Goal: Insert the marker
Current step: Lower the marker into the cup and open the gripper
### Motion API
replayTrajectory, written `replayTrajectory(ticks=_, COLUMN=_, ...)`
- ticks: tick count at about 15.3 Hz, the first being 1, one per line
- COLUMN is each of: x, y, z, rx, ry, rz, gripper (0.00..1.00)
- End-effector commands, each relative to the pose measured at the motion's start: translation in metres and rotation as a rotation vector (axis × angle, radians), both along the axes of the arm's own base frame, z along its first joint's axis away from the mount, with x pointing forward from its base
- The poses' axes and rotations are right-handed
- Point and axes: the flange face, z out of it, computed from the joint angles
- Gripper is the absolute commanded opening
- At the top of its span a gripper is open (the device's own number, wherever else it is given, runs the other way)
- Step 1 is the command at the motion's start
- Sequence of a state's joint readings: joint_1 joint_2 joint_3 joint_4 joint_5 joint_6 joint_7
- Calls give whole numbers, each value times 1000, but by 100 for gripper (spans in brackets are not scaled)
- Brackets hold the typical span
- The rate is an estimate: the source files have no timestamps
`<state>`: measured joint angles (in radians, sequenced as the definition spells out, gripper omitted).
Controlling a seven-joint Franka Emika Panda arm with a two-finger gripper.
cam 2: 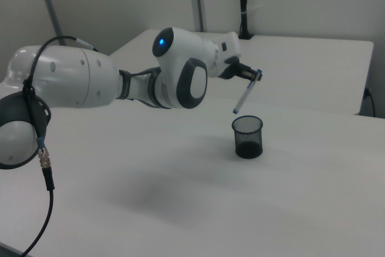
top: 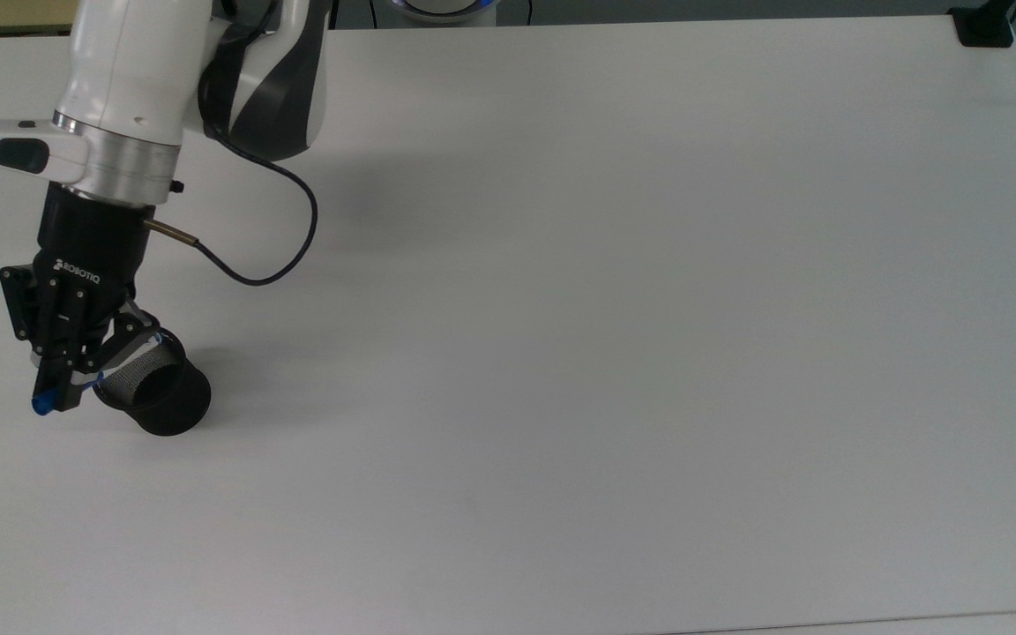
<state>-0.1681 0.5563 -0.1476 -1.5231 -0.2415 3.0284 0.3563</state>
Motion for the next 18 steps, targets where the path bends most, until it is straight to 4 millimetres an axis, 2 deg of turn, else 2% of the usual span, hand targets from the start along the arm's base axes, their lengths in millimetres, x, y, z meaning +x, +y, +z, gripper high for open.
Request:
replayTrajectory(ticks=1, x=-5, y=-16, z=-17, rx=-2, ry=-5, rz=-21, gripper=6)
replayTrajectory(ticks=5, x=-8, y=-21, z=-28, rx=-16, ry=-25, rz=-7, gripper=7)
replayTrajectory(ticks=7, x=-9, y=-21, z=-31, rx=-14, ry=-21, rz=-8, gripper=12)
replayTrajectory(ticks=10, x=-12, y=-19, z=-42, rx=-15, ry=3, rz=-2, gripper=13)
replayTrajectory(ticks=11, x=-12, y=-19, z=-44, rx=-18, ry=8, rz=1, gripper=24)
replayTrajectory(ticks=12, x=-12, y=-19, z=-45, rx=-16, ry=10, rz=0, gripper=69)
replayTrajectory(ticks=13, x=-13, y=-19, z=-46, rx=-15, ry=14, rz=-1, gripper=100)
replayTrajectory(ticks=18, x=-8, y=-1, z=-39, rx=12, ry=8, rz=10, gripper=100)
